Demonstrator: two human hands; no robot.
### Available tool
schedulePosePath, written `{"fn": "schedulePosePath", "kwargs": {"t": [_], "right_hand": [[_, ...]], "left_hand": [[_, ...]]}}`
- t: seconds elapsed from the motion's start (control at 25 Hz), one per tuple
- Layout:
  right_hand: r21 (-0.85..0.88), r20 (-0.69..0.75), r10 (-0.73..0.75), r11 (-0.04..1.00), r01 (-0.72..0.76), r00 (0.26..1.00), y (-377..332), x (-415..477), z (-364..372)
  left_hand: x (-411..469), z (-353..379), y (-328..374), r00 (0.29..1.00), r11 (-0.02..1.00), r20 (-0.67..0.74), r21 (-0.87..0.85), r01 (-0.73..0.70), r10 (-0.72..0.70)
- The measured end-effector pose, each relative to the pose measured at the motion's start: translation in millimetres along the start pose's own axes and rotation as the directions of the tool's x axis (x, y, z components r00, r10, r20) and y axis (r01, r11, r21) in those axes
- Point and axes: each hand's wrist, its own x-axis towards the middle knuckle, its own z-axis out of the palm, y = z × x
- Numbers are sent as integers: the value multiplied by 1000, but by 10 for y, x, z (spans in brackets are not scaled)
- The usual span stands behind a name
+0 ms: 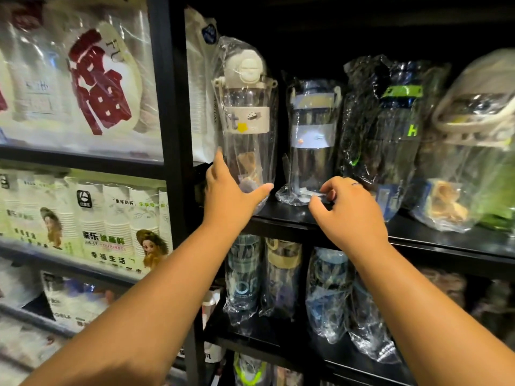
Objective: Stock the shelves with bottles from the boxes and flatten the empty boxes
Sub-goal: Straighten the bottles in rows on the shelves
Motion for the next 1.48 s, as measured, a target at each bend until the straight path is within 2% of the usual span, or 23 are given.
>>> {"fn": "schedulePosePath", "kwargs": {"t": [0.04,0.12,0.16,0.2,0.24,0.32,0.36,0.52,0.68,1.08,1.48], "right_hand": [[40,-17,-10,999,11,1000,12,-7,-19],[135,-70,-18,990,28,997,56,-33,-67],[174,-95,-11,984,28,995,90,-43,-99],[199,-119,-3,980,27,993,129,-50,-141],[209,-139,2,977,27,990,173,-52,-178],[208,-161,14,978,20,987,271,-55,-257],[205,-170,26,979,10,985,324,-58,-294],[256,-186,74,966,-25,980,460,-71,-364],[317,-188,86,948,-22,978,448,-82,-342],[309,-226,40,951,32,973,450,-86,-309],[324,-225,86,946,-9,970,429,-114,-328]], "left_hand": [[-143,14,10,991,997,-113,-8,-70,69],[-443,78,67,893,950,-325,80,-301,310],[-538,133,110,837,901,-335,121,-417,432],[-587,189,178,825,867,-268,111,-486,497],[-597,241,270,863,875,-150,63,-479,483],[-515,359,476,947,953,108,-4,-303,302],[-428,436,551,965,980,173,-10,-199,197],[-97,695,713,976,1000,216,-11,21,-18],[78,875,756,976,990,169,15,140,-141],[131,1017,707,979,991,151,42,131,-136],[-102,826,750,990,995,130,86,51,-62]]}}
